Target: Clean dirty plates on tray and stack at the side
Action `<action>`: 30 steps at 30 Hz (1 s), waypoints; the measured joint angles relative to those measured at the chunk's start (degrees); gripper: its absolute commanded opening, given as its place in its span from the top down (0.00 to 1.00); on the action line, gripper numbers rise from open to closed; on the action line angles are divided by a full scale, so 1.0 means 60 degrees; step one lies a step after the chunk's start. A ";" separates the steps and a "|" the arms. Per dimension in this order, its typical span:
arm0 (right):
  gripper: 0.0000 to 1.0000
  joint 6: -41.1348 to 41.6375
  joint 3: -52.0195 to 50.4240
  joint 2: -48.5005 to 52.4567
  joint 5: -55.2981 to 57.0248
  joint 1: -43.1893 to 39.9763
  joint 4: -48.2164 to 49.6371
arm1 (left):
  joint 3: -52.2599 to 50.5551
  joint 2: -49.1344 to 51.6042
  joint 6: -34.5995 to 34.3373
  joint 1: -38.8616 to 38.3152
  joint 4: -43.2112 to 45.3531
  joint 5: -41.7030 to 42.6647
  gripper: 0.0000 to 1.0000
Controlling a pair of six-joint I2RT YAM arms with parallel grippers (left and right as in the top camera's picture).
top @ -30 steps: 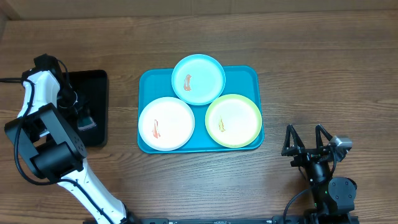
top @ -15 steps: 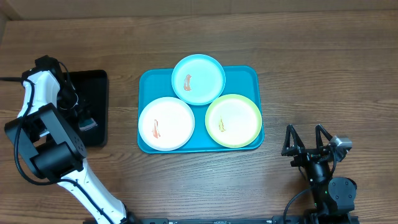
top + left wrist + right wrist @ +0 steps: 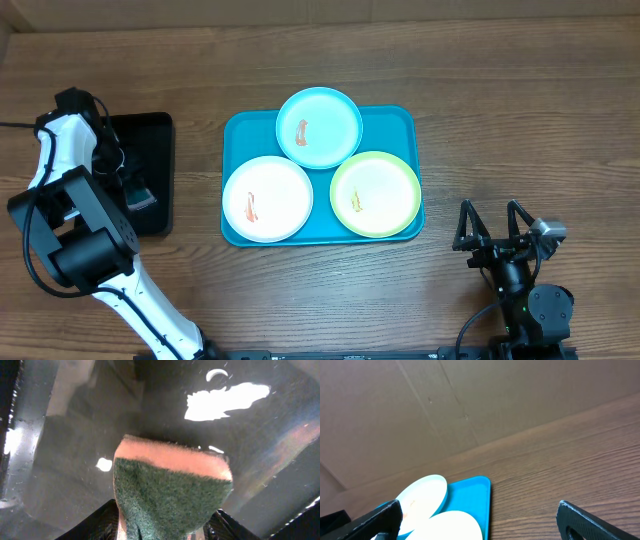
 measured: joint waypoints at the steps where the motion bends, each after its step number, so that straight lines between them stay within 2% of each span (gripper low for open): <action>1: 0.00 0.0000 0.0000 0.0000 -0.0004 0.0000 0.0000 | -0.0036 0.0000 0.0084 0.0000 -0.0015 0.0000 0.44; 7: 0.00 0.0000 0.0000 0.0000 -0.0004 0.0000 0.0000 | -0.0477 -0.0022 0.0342 0.0000 0.0299 0.0018 0.43; 10: 0.00 0.0000 0.0000 0.0000 -0.0004 0.0000 0.0000 | -0.0619 -0.0106 0.0393 0.0000 0.0466 0.0025 0.48; 11: 0.00 -0.0004 0.0000 0.0000 -0.0004 0.0000 0.0004 | -0.0637 -0.0117 0.0412 0.0000 0.0503 0.0036 0.52; 13: 0.00 -0.0004 0.0000 0.0000 0.0000 0.0000 0.0000 | -0.0659 -0.0127 0.0397 0.0000 0.0565 0.0087 0.73; 15: 0.00 -0.0004 0.0000 0.0000 0.0000 0.0000 0.0004 | -0.0663 -0.0127 0.0412 -0.0011 0.0674 0.0113 0.87; 18: 0.00 -0.0004 0.0000 0.0000 -0.0004 0.0000 0.0000 | -0.0663 -0.0131 0.0448 -0.0055 0.0721 0.0120 0.96; 23: 0.00 -0.0004 0.0000 0.0000 -0.0004 0.0000 -0.0007 | -0.0510 -0.0117 0.0444 -0.0062 0.0357 0.0055 0.96; 26: 0.00 0.0000 0.0000 0.0000 -0.0004 0.0000 -0.0007 | -0.0018 0.0036 0.0397 -0.0058 -0.0590 0.0000 0.96; 30: 0.00 0.0000 0.0000 0.0000 -0.0007 0.0000 -0.0004 | 0.1581 0.0295 0.0149 -0.0058 -0.1978 -0.0040 0.96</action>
